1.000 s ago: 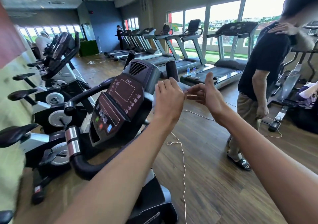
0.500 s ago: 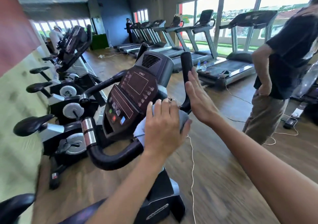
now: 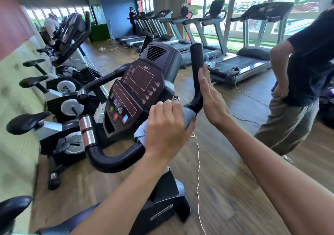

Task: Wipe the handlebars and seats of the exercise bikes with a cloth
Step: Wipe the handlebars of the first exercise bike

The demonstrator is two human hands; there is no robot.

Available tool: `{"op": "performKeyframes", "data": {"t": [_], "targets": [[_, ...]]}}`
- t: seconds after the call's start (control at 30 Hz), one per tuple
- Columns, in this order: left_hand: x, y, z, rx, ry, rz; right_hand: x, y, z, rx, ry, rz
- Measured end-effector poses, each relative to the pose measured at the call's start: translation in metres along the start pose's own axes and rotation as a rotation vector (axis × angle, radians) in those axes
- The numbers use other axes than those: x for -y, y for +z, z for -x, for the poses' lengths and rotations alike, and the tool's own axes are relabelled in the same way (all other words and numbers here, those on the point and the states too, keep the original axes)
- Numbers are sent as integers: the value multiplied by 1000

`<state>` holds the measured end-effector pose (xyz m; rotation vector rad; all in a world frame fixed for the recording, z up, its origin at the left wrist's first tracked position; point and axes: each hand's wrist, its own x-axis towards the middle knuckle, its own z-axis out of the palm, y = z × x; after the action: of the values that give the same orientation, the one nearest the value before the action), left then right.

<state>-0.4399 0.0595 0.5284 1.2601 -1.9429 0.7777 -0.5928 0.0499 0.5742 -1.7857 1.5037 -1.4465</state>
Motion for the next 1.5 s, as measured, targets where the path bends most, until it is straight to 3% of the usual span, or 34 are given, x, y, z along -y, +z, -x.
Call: {"op": "performKeyframes", "data": {"t": [0.17, 0.33, 0.47, 0.77, 1.0, 1.17, 1.3, 1.5], "targets": [[-22, 8, -37, 52, -65, 62, -7, 1, -3, -42, -35, 2], [30, -22, 34, 19, -44, 63, -17, 3, 0, -34, -116, 154], [68, -40, 67, 24, -26, -17, -19, 10, -2, -74, -111, 104], [10, -6, 10, 23, -54, 47, -17, 21, -2, -127, -135, 207], [99, -49, 91, -60, 67, 58, -17, 26, 0, -168, -112, 222], [51, -25, 42, 29, -116, 38, -13, 27, 0, -151, -63, 177], [20, -11, 11, 20, -104, 160, -7, 22, -1, -117, -10, 156], [30, -17, 12, -118, -86, 491, 18, 7, 6, -48, 143, 64]]}}
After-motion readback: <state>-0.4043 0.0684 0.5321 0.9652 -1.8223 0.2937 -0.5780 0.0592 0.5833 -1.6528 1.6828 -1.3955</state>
